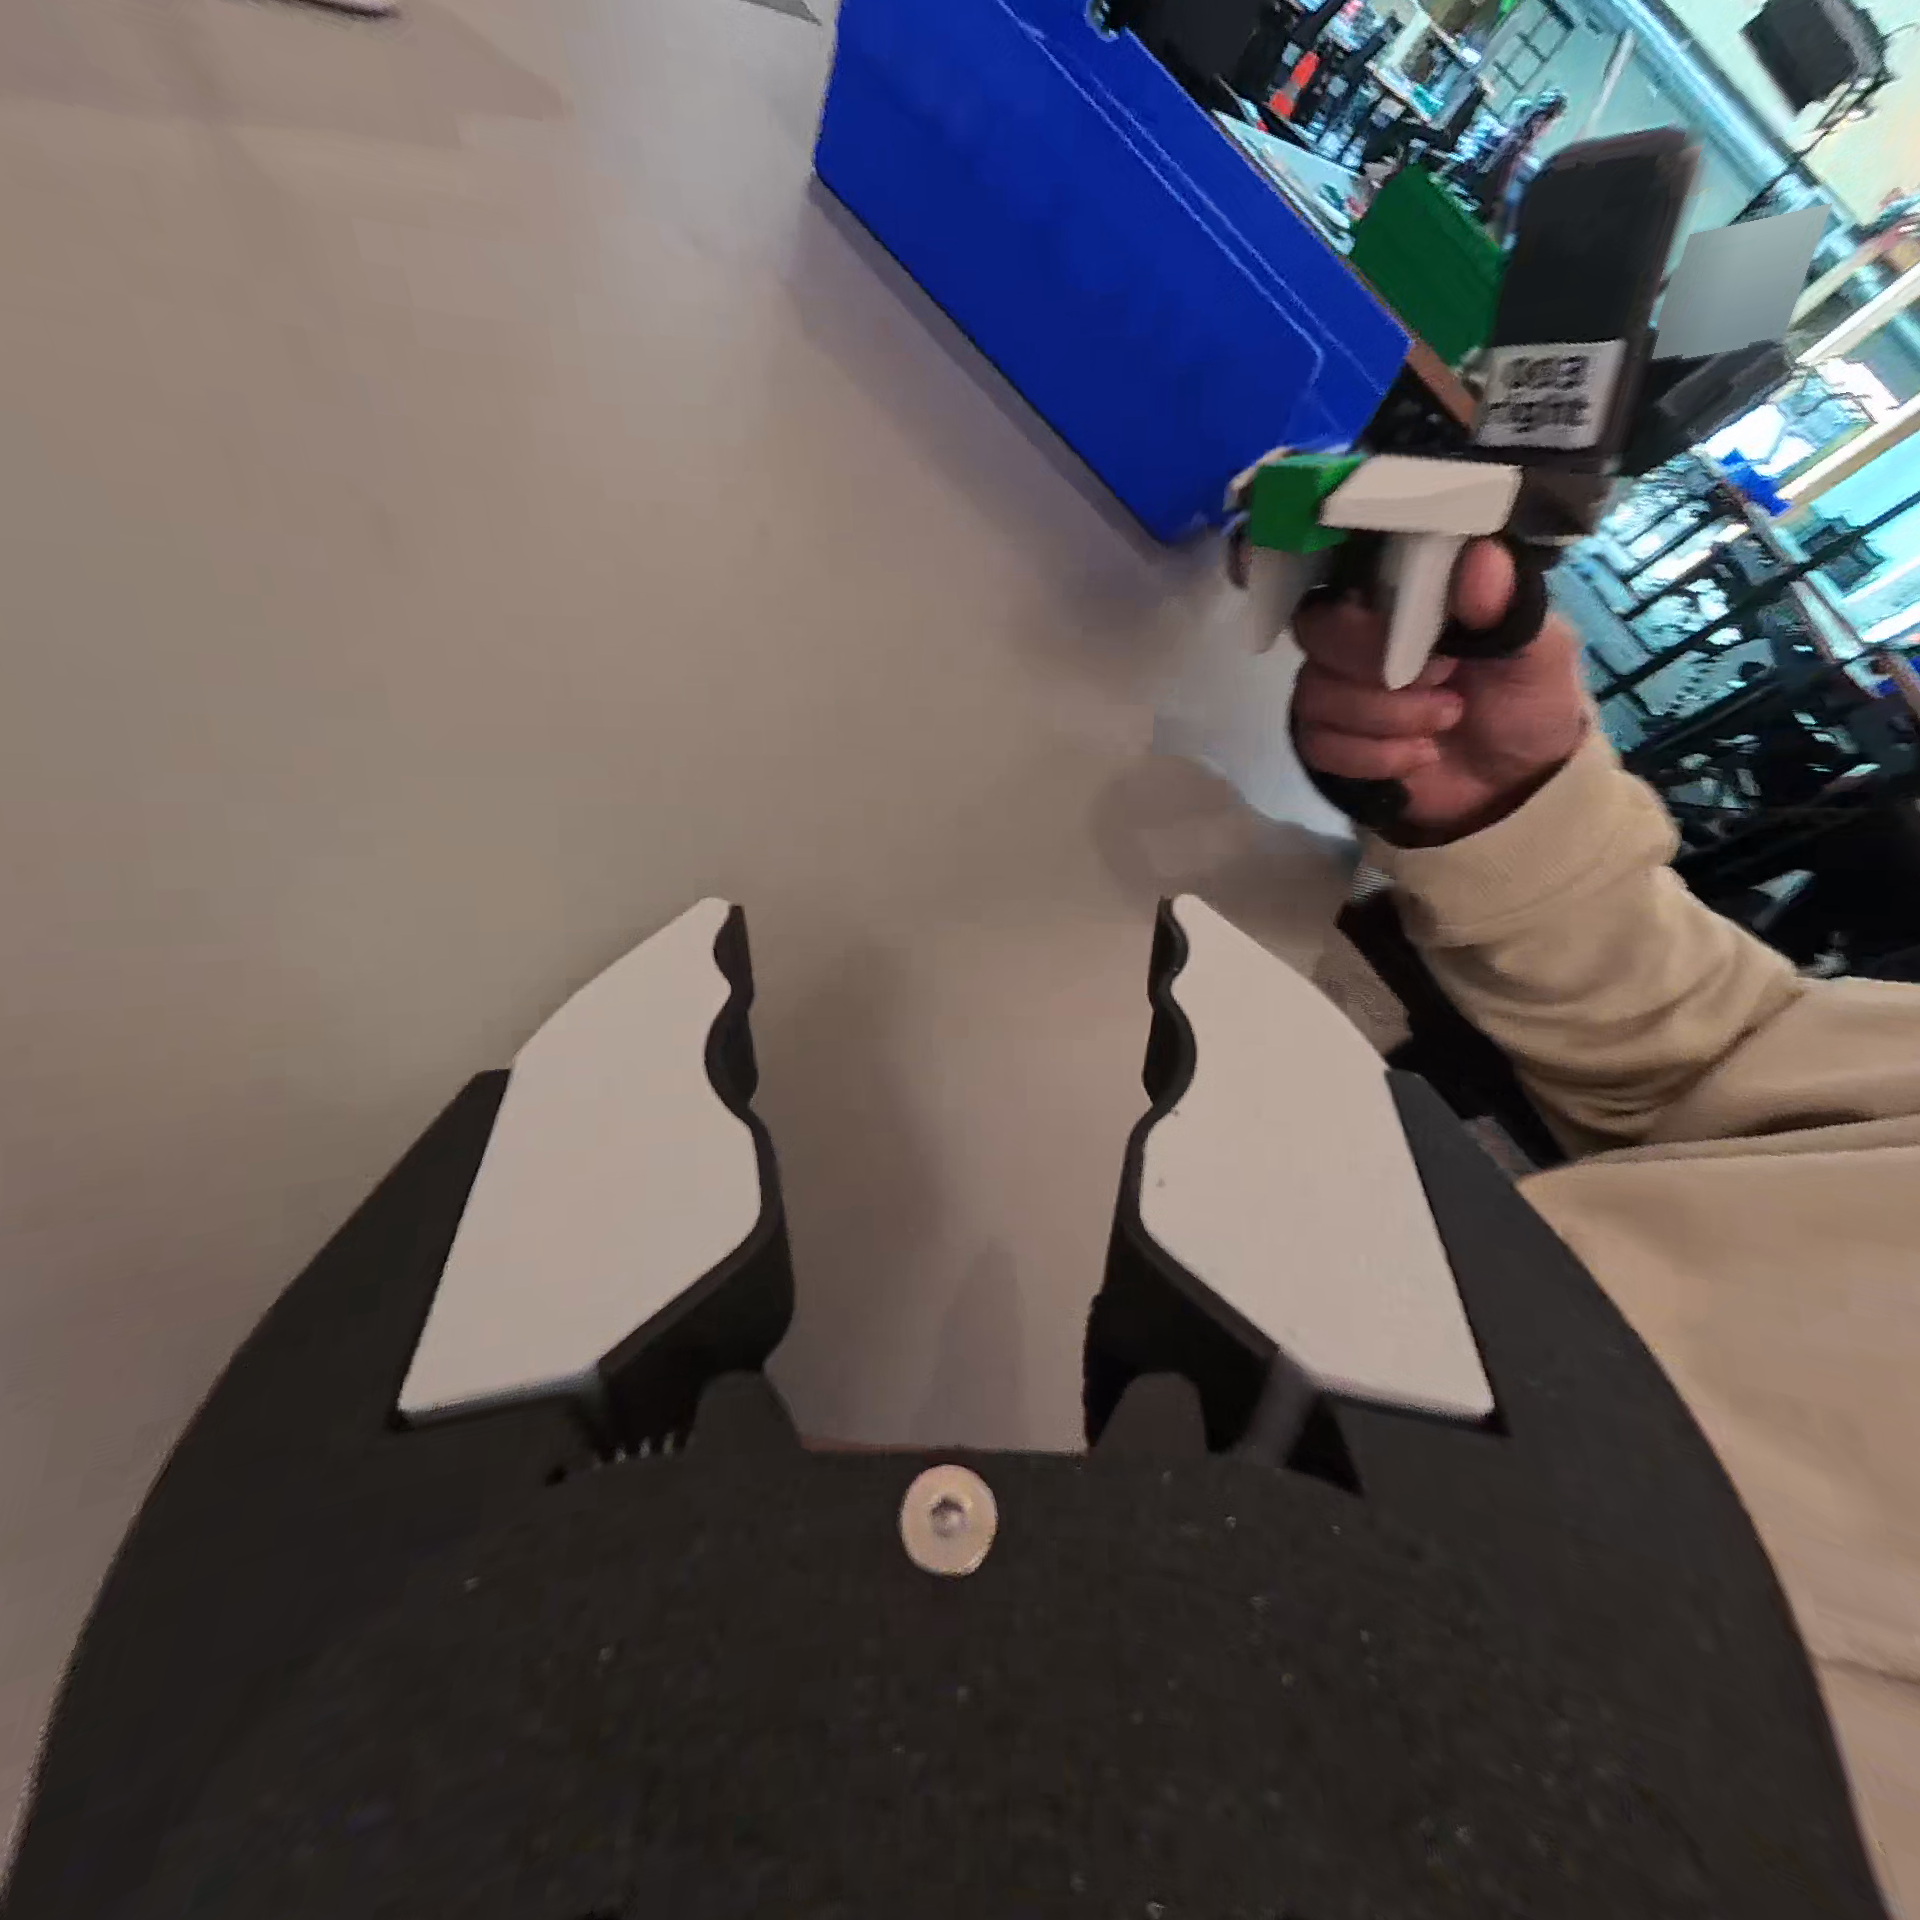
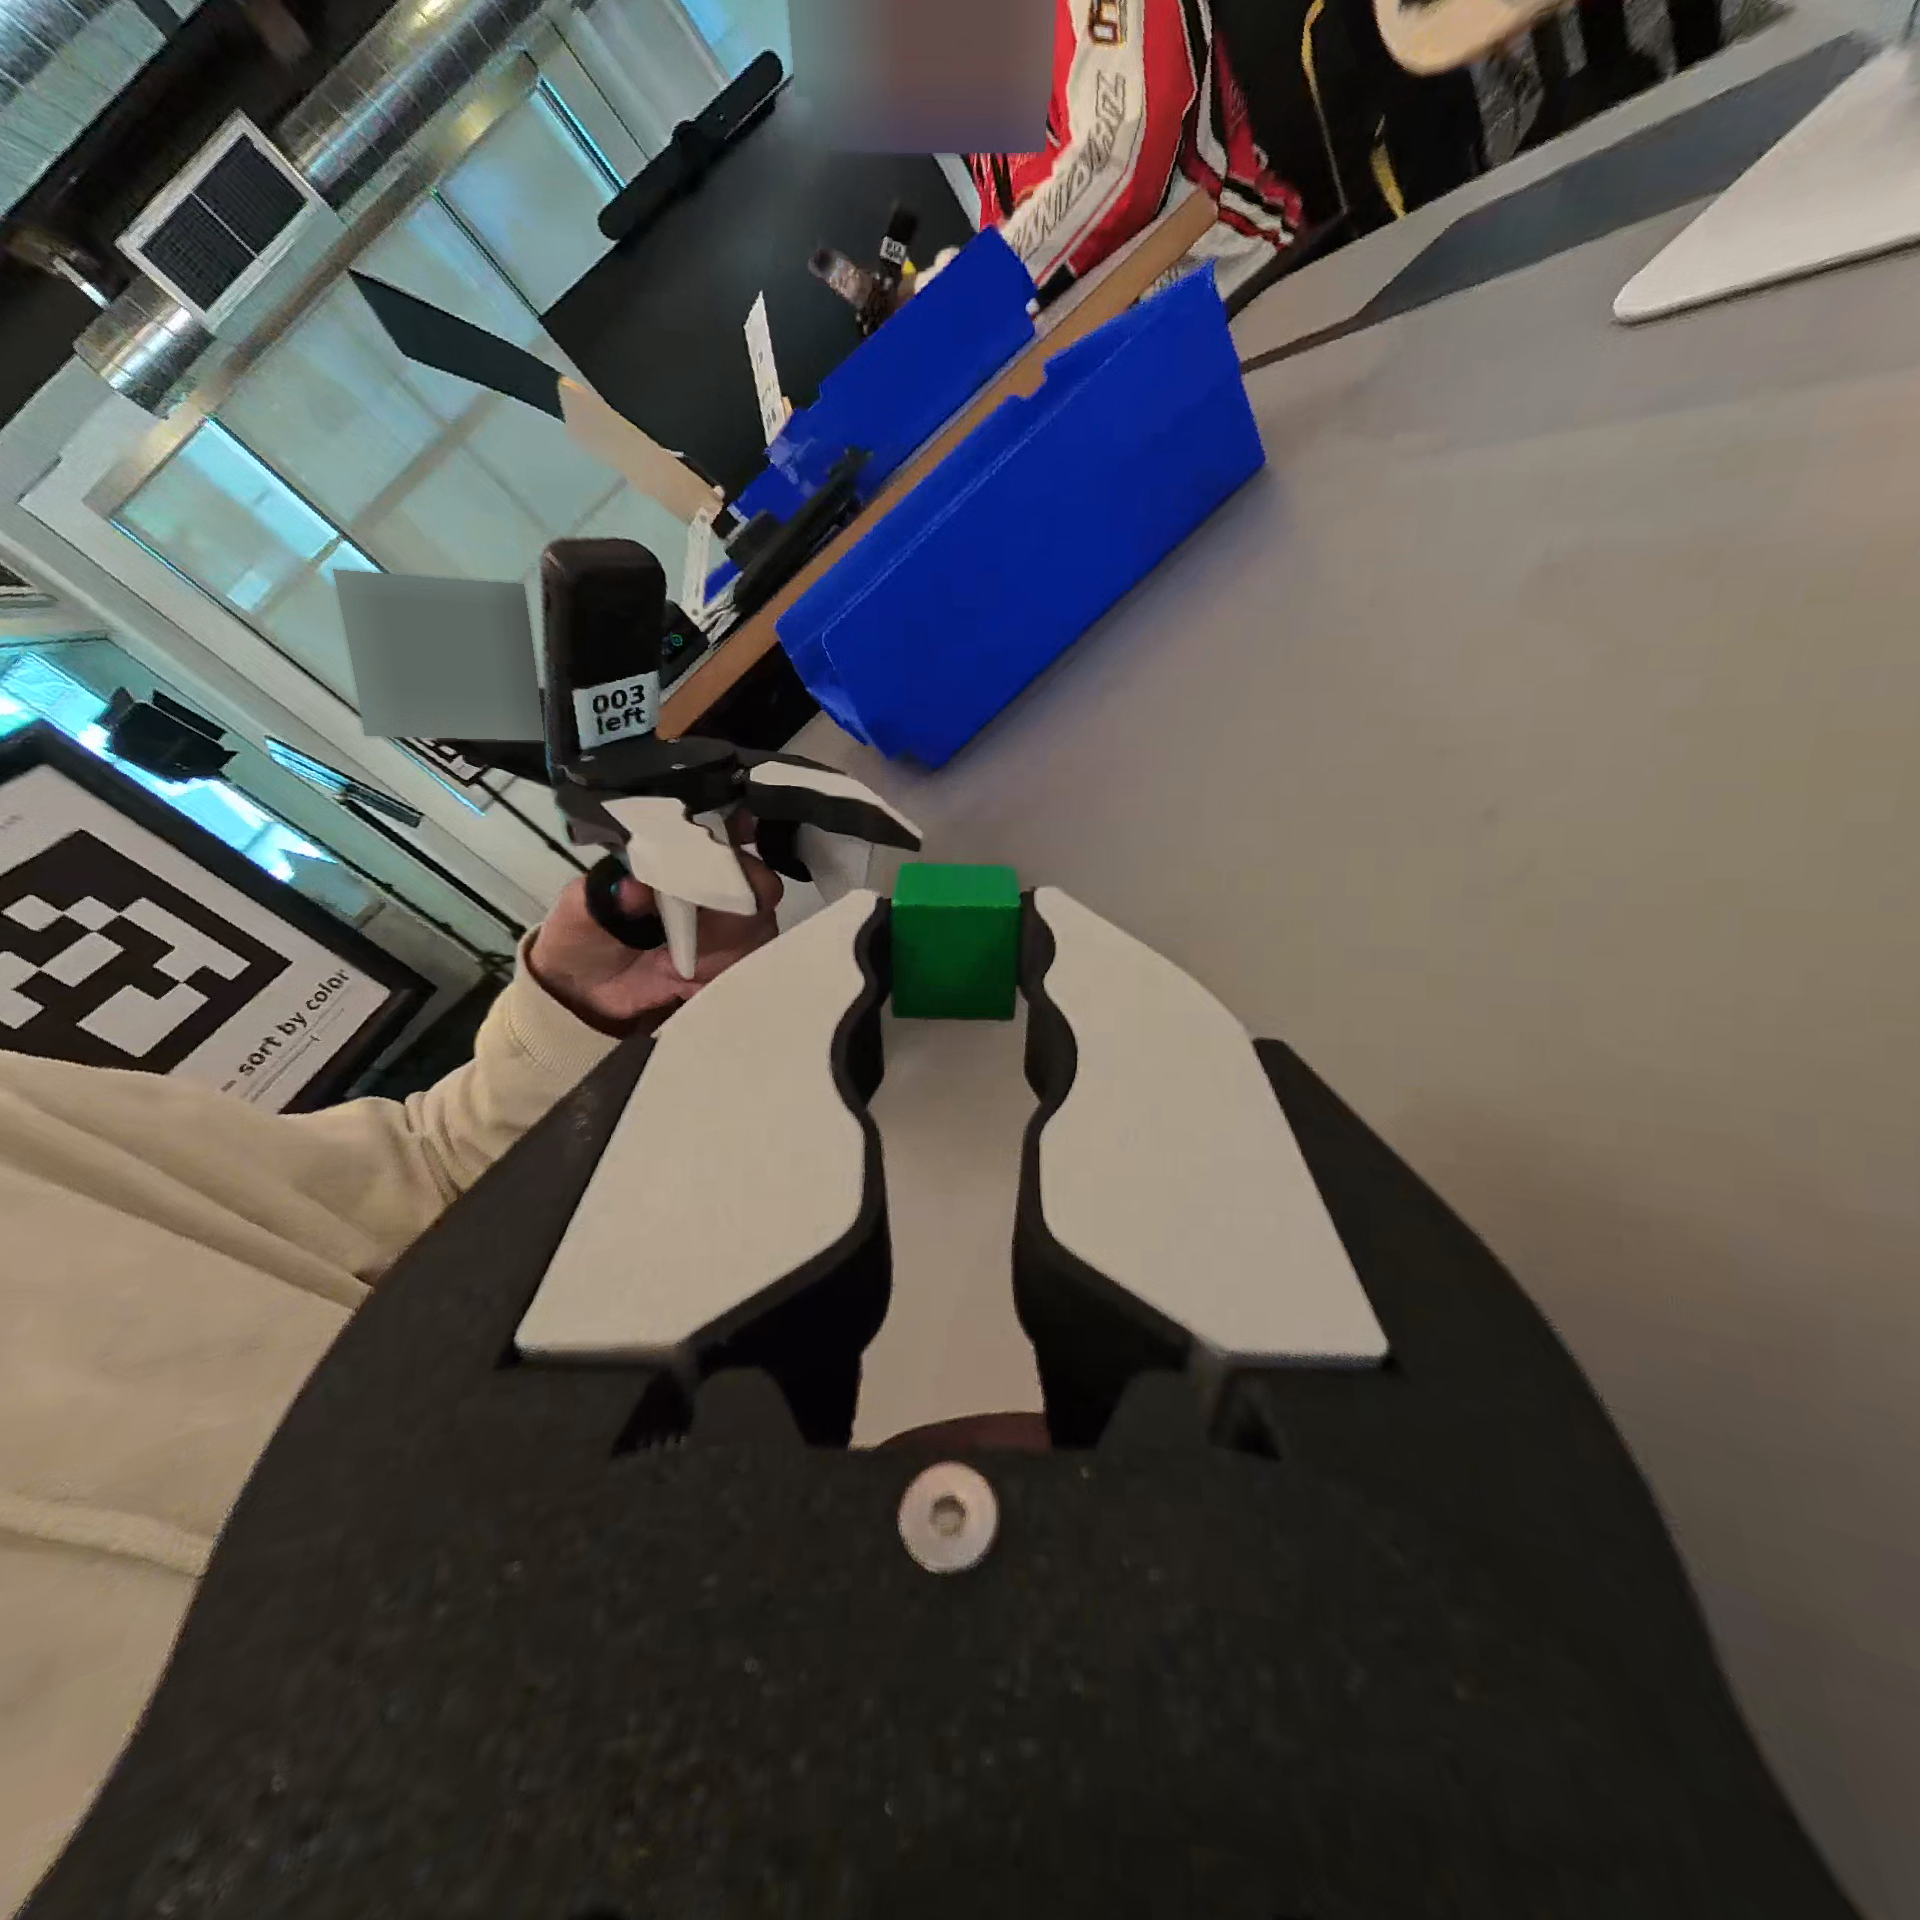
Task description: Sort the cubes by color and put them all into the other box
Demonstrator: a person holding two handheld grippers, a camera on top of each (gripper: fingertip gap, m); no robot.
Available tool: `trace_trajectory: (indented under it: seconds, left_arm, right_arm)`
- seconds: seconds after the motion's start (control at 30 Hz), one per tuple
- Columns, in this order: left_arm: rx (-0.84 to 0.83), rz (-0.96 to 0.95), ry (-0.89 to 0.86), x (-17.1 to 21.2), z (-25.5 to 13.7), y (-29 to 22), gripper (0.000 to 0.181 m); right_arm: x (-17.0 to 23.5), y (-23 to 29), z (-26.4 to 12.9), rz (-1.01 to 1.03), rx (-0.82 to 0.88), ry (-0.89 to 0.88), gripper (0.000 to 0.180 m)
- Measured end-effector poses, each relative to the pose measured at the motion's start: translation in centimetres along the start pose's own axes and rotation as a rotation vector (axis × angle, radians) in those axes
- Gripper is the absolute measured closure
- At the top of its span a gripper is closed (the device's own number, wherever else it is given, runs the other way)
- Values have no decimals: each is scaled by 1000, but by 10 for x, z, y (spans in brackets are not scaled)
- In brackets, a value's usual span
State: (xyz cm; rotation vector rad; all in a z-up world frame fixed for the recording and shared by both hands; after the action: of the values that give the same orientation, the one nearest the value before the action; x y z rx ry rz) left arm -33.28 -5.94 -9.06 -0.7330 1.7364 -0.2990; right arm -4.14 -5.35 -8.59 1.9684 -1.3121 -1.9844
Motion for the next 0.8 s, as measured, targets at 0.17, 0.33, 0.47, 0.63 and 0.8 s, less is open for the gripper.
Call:
trace_trajectory:
  seconds: [0.17, 0.33, 0.47, 0.63, 0.8]
  left_arm:
    - [-75, 102, 1, -3, -3, -9, 115]
    - [-182, 236, 93, 3, 5, -12, 117]
    - [-239, 301, 159, 9, 14, -15, 120]
    - [-240, 320, 192, 13, 20, -18, 119]
    - [-249, 298, 184, 14, 16, -15, 118]
  right_arm:
    - [-67, 14, -78, -240, 176, -147, 157]
    - [-125, -66, -167, -193, 774, 75, 157]
    - [-107, -147, -160, -21, 915, 575, 156]
    - [-92, -180, -137, -11, 928, 812, 156]
    - [-109, -150, -145, -112, 1006, 741, 138]
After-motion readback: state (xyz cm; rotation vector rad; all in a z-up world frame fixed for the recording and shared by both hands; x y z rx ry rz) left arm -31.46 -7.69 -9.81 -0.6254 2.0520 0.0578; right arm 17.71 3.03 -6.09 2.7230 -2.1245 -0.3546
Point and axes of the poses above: each gripper's, where its closed fingertips meet, z out along the fingers, x out of its underside, y = z × x across the jaws, the point moved 9 cm from there along -z, back along the fingers, and after that the axes turned 10 degrees about x, right-handed, at the moved point
